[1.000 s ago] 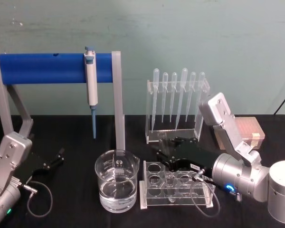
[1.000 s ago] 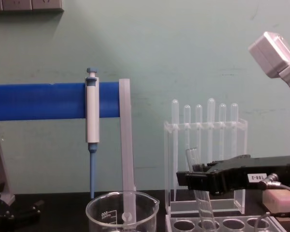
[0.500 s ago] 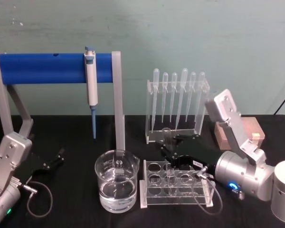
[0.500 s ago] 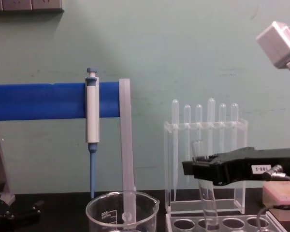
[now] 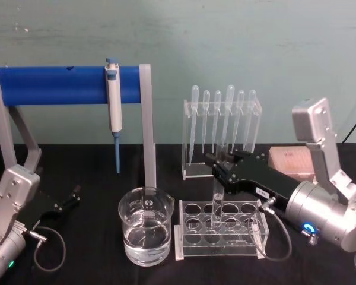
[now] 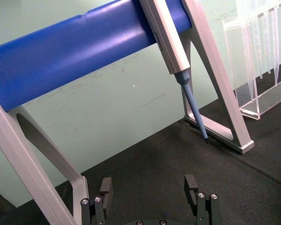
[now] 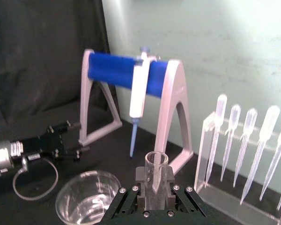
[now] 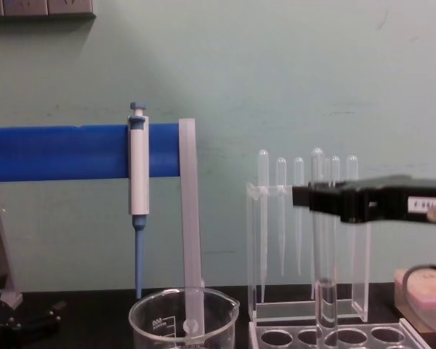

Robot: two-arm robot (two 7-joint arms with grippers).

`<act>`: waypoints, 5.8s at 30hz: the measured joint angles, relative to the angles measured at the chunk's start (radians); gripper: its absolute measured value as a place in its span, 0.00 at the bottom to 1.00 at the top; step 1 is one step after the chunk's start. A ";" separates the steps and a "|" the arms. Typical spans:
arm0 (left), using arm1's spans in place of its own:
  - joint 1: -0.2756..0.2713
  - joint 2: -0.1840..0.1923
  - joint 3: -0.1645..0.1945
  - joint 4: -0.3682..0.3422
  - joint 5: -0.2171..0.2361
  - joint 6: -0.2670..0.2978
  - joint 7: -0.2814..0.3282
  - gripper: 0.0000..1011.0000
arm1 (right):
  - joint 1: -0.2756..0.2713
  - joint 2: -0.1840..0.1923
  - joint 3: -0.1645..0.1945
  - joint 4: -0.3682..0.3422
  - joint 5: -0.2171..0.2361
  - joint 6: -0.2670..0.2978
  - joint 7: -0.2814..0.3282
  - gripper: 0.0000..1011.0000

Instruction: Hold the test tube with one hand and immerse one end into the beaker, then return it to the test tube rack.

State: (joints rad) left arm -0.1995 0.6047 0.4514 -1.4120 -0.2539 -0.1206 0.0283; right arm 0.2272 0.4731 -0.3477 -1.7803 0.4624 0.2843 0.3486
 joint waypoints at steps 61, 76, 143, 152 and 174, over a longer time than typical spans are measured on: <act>0.000 0.000 0.000 0.000 0.000 0.000 0.000 0.99 | 0.048 0.021 -0.021 -0.080 0.035 -0.007 -0.017 0.23; 0.000 0.000 0.000 0.000 0.000 0.000 0.000 0.99 | 0.164 -0.054 -0.120 -0.029 0.002 0.002 -0.005 0.23; 0.000 0.000 0.000 0.000 0.000 0.000 0.000 0.99 | 0.141 -0.197 -0.208 0.241 -0.147 -0.205 0.076 0.23; 0.000 0.000 0.000 0.000 0.000 0.000 0.000 0.99 | 0.136 -0.206 -0.208 0.263 -0.157 -0.214 0.081 0.23; 0.000 0.000 0.000 0.000 0.000 0.000 0.000 0.99 | 0.121 -0.215 -0.202 0.277 -0.169 -0.210 0.081 0.23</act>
State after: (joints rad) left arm -0.1995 0.6047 0.4514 -1.4119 -0.2539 -0.1205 0.0283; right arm 0.3485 0.2585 -0.5499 -1.5034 0.2934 0.0743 0.4295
